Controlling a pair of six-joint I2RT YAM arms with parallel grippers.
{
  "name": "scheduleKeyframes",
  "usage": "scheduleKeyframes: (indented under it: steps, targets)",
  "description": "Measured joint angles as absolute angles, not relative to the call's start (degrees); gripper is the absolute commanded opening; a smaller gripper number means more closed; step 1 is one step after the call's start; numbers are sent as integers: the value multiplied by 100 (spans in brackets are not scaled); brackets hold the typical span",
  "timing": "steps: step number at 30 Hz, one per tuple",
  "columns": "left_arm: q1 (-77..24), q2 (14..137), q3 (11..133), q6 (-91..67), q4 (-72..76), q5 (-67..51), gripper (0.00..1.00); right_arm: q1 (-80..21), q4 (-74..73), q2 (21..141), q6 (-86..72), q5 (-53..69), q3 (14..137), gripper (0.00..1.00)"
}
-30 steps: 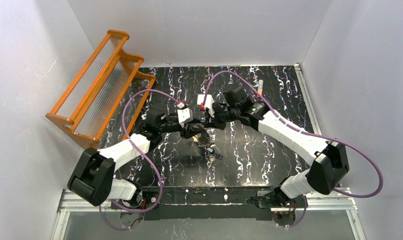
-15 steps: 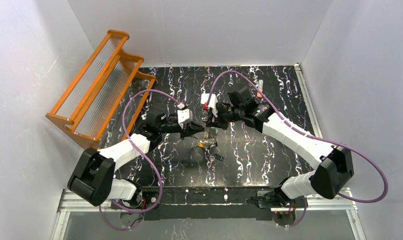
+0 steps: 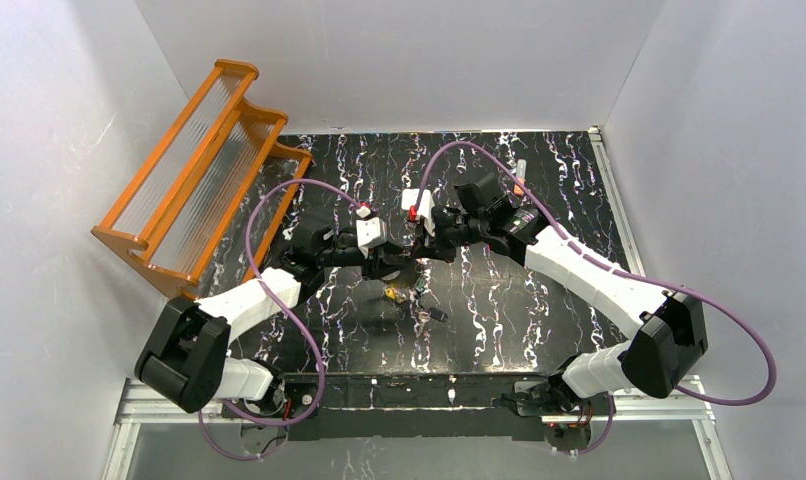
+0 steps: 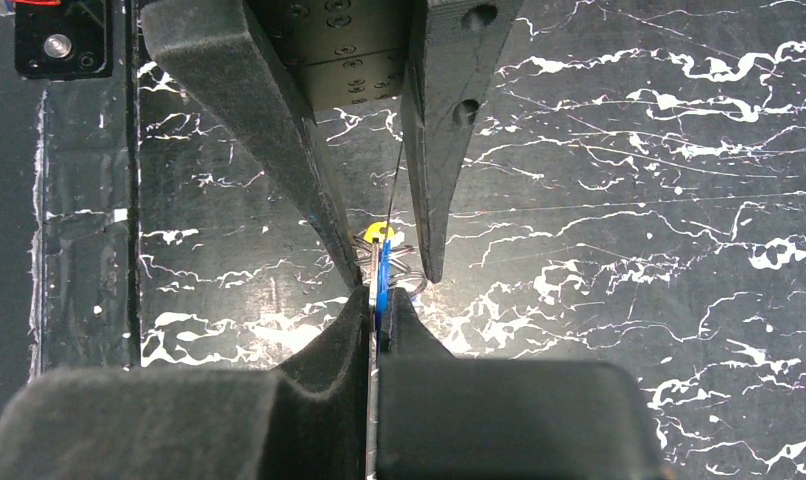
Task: Remove the keys from the keyring
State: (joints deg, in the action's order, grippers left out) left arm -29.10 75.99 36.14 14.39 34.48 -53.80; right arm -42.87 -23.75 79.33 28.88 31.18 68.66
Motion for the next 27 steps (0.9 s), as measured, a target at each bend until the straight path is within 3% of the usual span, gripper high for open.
scheduleKeyframes:
  steps: [6, 18, 21, 27]
  targets:
    - [-2974, 7599, 3614, 1345, 3531, -5402, 31, -4287, -2379, 7933, 2886, 3245, 6866, 1]
    - [-2976, 7599, 3614, 1076, 3736, -5463, 1, -4276, -2405, 7900, 2869, 3234, 6858, 1]
    - [-2976, 7599, 3614, 1044, 3739, -5465, 1, -4265, -2410, 7815, 2864, 3146, 6794, 1]
    - [-2993, 7548, 3614, 1000, 3723, -5441, 12, -4237, -2475, 7634, 2797, 2987, 6689, 1]
